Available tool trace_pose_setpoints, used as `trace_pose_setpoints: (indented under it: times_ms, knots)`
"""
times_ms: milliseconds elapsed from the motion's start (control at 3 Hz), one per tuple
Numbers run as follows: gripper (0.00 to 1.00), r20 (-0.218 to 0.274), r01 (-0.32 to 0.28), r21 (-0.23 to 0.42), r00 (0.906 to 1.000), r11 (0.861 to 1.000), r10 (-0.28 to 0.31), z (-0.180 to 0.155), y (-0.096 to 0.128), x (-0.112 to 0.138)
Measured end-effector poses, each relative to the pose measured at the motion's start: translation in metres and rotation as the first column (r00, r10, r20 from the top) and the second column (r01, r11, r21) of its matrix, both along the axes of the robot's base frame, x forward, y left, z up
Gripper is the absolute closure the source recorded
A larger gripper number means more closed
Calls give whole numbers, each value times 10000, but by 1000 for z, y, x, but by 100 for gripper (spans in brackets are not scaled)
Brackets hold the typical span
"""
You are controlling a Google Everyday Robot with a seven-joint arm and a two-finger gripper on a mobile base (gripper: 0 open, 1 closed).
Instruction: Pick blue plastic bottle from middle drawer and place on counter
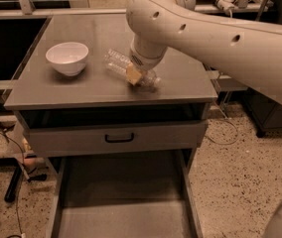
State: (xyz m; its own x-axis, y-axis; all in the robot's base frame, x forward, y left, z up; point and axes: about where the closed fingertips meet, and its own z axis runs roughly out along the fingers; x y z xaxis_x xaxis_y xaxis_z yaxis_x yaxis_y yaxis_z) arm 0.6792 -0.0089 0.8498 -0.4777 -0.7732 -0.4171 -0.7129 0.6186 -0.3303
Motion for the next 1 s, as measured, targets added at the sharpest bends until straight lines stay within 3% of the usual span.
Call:
trace_pose_setpoints:
  times_ms: [1000]
  knots:
    - [12,0,0,0,10000,10000,0,0,0,0]
